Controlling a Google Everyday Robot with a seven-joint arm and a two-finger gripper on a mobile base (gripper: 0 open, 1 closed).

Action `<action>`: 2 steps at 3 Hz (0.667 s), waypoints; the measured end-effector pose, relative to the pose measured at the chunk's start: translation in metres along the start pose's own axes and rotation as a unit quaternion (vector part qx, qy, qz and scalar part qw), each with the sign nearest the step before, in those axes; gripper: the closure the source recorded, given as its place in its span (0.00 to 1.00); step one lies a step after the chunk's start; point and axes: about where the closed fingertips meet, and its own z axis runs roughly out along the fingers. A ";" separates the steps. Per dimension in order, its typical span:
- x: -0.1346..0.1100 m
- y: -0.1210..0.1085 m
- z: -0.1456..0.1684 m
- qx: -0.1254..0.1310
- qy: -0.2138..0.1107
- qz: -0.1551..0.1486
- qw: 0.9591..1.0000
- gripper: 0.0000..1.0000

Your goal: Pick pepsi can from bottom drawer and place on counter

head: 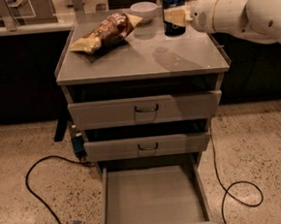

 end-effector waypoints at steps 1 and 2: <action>-0.007 -0.022 0.030 0.001 -0.044 -0.011 0.999 1.00; 0.009 -0.020 0.084 -0.020 -0.066 -0.005 0.998 1.00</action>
Offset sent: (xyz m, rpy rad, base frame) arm 0.1235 0.0853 -0.0590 0.1458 -0.1244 0.0921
